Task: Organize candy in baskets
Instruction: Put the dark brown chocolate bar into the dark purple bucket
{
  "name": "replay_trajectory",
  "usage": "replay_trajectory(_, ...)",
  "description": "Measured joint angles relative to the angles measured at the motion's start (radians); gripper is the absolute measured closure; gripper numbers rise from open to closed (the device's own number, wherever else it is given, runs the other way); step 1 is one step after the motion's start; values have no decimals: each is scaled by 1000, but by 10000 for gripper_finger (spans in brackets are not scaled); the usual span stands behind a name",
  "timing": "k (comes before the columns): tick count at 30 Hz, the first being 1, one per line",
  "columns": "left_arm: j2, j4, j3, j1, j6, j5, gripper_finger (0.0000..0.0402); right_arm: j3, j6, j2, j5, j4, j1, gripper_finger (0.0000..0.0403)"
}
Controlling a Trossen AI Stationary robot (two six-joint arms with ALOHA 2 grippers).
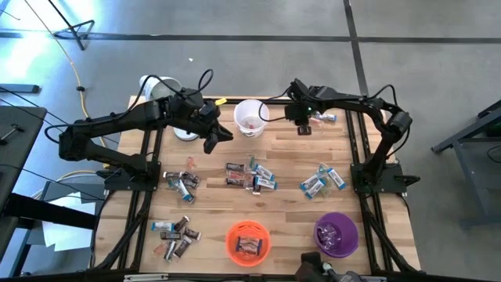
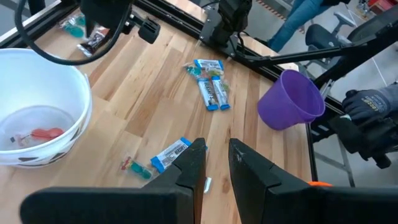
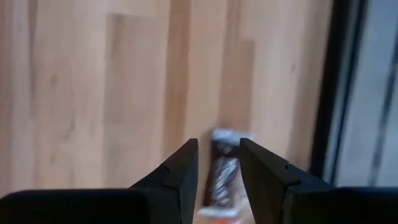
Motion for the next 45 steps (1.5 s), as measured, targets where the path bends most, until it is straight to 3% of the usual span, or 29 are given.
replay_trajectory(9,0,-5,0,0,0,-6,346,0,75,54,0,5,-47,293)
replay_trajectory(32,0,-6,0,2,0,-16,346,4,50,168,35,19,-71,294)
replay_trajectory(36,0,-6,0,2,-3,-16,346,3,104,168,35,16,-71,320)
replay_trajectory(41,0,-6,0,2,-18,-16,346,4,171,167,55,-10,-70,387)
replay_trajectory(45,0,-6,0,2,-37,-16,346,4,209,156,74,-37,-69,387)
